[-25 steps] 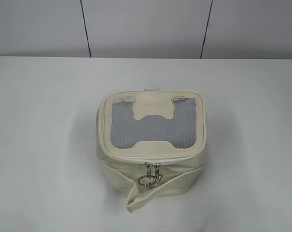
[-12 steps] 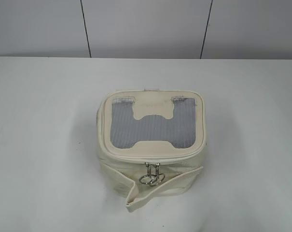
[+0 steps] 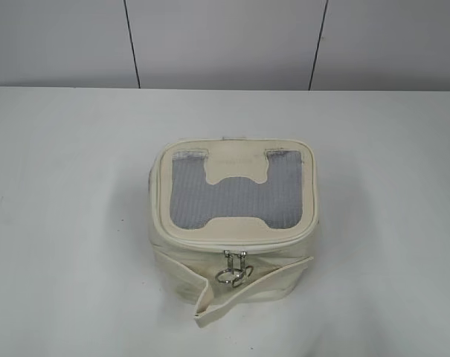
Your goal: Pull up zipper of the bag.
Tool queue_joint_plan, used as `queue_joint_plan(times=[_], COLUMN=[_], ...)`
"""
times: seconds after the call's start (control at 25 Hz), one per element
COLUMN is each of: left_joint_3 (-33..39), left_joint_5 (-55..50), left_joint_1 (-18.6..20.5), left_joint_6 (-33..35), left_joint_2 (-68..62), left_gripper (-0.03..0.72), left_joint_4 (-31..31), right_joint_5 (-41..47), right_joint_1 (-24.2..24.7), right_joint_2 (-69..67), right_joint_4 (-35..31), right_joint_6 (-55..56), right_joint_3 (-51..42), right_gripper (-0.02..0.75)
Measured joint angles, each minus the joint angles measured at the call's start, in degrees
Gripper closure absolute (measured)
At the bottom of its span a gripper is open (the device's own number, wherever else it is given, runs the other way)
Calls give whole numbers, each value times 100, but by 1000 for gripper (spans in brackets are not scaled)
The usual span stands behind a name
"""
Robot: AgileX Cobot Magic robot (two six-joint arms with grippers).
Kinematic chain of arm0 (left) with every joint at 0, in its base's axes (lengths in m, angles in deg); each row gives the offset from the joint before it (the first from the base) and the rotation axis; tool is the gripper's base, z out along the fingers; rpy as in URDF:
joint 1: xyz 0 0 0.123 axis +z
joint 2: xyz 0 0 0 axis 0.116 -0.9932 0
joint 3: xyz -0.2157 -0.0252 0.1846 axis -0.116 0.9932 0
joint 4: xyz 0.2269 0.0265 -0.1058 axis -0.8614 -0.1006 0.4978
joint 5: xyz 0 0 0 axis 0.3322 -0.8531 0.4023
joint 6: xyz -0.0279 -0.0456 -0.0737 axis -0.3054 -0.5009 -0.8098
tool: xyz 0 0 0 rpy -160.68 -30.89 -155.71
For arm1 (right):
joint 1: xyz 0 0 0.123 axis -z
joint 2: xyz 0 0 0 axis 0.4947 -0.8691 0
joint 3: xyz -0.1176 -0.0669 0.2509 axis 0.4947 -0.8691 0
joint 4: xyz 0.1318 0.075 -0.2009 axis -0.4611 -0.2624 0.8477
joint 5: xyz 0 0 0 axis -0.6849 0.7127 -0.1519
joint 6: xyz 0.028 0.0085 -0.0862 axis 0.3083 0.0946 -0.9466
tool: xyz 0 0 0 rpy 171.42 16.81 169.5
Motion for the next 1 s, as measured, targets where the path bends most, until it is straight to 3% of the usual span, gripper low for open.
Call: queue_joint_plan(times=[0.36,1.0], left_joint_3=[0,0], left_joint_5=[0,0], left_joint_1=[0,0], left_joint_6=[18,23], left_joint_2=[0,0], left_gripper=[327,327], left_joint_4=[0,0], right_joint_5=[-13,-13], right_joint_1=[0,0], right_joint_2=[0,0], right_joint_4=[-363,-419], right_joint_6=[-248,-276], right_joint_3=[0,0], right_gripper=[223,224])
